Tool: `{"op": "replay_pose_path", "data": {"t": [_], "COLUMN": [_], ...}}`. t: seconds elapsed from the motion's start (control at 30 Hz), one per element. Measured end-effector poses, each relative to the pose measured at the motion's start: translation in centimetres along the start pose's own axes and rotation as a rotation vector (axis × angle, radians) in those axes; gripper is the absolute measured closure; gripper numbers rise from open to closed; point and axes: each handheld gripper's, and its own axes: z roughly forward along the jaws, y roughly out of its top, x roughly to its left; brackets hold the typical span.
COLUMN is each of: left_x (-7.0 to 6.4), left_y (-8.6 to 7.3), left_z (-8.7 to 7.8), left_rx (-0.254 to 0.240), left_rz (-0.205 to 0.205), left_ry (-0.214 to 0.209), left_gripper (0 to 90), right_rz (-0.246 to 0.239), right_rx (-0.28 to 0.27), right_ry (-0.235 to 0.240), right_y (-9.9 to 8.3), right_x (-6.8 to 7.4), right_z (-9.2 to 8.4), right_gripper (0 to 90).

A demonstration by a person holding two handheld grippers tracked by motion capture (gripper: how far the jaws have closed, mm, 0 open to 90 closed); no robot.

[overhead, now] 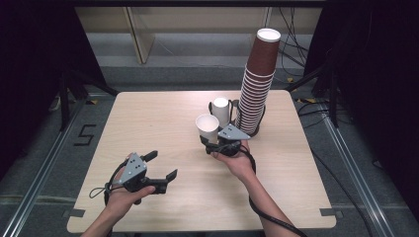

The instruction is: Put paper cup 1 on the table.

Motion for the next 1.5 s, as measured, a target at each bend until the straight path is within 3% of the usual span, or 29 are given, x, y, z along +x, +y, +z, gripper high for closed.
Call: {"op": "replay_pose_path", "data": {"t": [0.07, 0.13, 0.17, 0.2, 0.33, 0.37, 0.4, 0.43, 0.5, 0.57, 0.6, 0.67, 0.73, 0.83, 0.9, 0.93, 0.97, 1.17, 1.2, 1.47, 1.5], "left_x": [0.3, 0.4, 0.4, 0.5, 0.3, 0.3, 0.2, 0.2, 0.2, 0.2, 0.2, 0.2, 0.2, 0.2, 0.2, 0.2, 0.2, 0.3, 0.3, 0.4, 0.4], "left_y": [-0.2, -0.2, -0.2, -0.3, -0.5, -0.5, -0.5, -0.6, -0.6, -0.6, -0.7, -0.7, -0.7, -0.7, -0.7, -0.8, -0.8, -0.8, -0.9, -0.9, -0.9], "left_z": [0.1, 0.1, 0.1, 0.2, 0.2, 0.2, 0.2, 0.3, 0.3, 0.3, 0.4, 0.3, 0.3, 0.4, 0.4, 0.5, 0.5, 0.4, 0.5, 0.5, 0.5], "left_rx": [-0.004, -0.002, -0.007, -0.021, -0.006, 0.002, 0.003, 0.003, 0.006, 0.007, -0.007, 0.01, 0.012, 0.015, 0.015, 0.003, 0.003, 0.017, 0.007, 0.026, 0.025], "left_rz": [-0.014, -0.024, -0.031, -0.038, -0.038, -0.036, -0.034, -0.031, -0.03, -0.029, -0.033, -0.03, -0.03, -0.028, -0.029, -0.032, -0.032, -0.031, -0.033, -0.033, -0.034], "left_ry": [0.007, 0.015, 0.017, 0.008, 0.013, 0.013, 0.01, 0.009, 0.007, 0.007, 0.0, 0.007, 0.009, 0.01, 0.009, -0.001, -0.001, 0.008, 0.003, 0.006, 0.005], "left_gripper": [7.1, 7.1, 7.4, 7.5, 7.7, 7.8, 7.8, 7.8, 7.9, 8.0, 8.0, 8.0, 8.1, 8.3, 8.3, 8.3, 8.3, 8.3, 8.3, 8.1, 8.1], "right_rz": [0.014, -0.007, 0.025, 0.019, 0.013, 0.004, 0.002, 0.015, 0.032, 0.007, 0.035, -0.006, 0.023, 0.025, 0.006, 0.003, 0.022, 0.021, 0.004, 0.032, 0.018], "right_rx": [0.039, 0.037, 0.055, 0.067, 0.096, 0.111, 0.109, 0.127, 0.124, 0.137, 0.136, 0.147, 0.155, 0.165, 0.183, 0.191, 0.195, 0.22, 0.239, 0.295, 0.297], "right_ry": [-0.007, -0.01, -0.017, -0.019, -0.018, -0.037, -0.02, -0.038, -0.031, -0.039, -0.035, -0.023, -0.039, -0.025, -0.041, -0.022, -0.028, -0.043, -0.038, -0.015, -0.014], "right_y": [-0.2, -0.3, -0.6, -0.7, -1.5, -1.7, -1.9, -2.0, -2.3, -2.3, -2.4, -2.5, -2.5, -2.5, -2.5, -2.5, -2.5, -2.5, -2.4, -2.4, -2.4], "right_x": [0.1, 0.1, 0.3, 0.2, 0.4, 0.5, 0.5, 0.7, 0.8, 0.7, 0.9, 0.7, 0.9, 0.8, 0.8, 0.7, 0.8, 0.9, 0.8, 1.1, 1.0], "right_z": [0.5, 1.0, 1.6, 1.9, 3.2, 3.4, 3.7, 3.7, 4.1, 4.1, 4.2, 4.4, 4.3, 4.4, 4.4, 4.5, 4.5, 4.4, 4.3, 3.8, 3.7], "right_gripper": [32.3, 32.4, 32.2, 32.2, 32.0, 31.9, 31.9, 31.8, 31.7, 31.6, 31.5, 31.3, 31.2, 30.9, 30.7, 30.6, 30.5, 30.1, 29.3, 14.9, 13.9]}}
